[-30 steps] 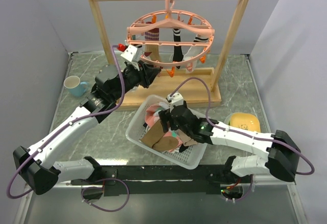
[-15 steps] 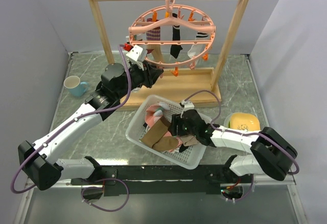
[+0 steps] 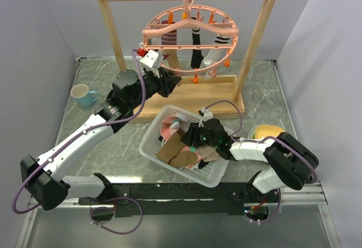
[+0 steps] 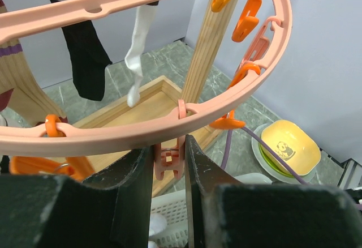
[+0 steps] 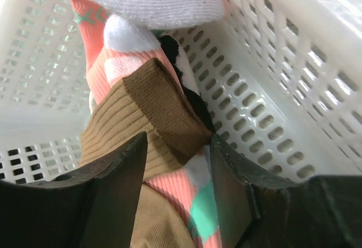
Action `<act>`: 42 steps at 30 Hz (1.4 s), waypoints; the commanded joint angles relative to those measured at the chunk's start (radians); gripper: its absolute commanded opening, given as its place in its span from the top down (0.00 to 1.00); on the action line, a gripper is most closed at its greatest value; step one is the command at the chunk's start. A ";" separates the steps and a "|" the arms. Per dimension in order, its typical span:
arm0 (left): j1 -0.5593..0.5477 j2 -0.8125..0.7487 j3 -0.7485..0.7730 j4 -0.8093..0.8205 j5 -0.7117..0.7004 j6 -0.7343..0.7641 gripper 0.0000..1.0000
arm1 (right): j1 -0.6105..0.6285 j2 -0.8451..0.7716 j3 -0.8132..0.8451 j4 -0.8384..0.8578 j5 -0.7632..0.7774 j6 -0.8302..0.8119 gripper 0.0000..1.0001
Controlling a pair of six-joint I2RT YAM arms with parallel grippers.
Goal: Clip the socks to the hanger
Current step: Pick up the sock from the bin.
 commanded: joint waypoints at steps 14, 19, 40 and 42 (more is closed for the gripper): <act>-0.012 -0.075 -0.077 -0.009 0.048 0.003 0.99 | -0.007 -0.140 -0.027 0.002 0.071 -0.024 0.62; -0.011 -0.086 -0.094 0.003 0.054 0.003 0.99 | -0.006 -0.228 -0.048 -0.029 0.087 -0.041 0.74; -0.012 -0.095 -0.093 -0.005 0.058 0.006 0.99 | 0.045 -0.340 -0.024 -0.090 0.111 -0.048 1.00; -0.012 -0.095 -0.091 -0.006 0.064 0.011 0.99 | 0.063 -0.372 -0.019 -0.098 0.116 -0.070 1.00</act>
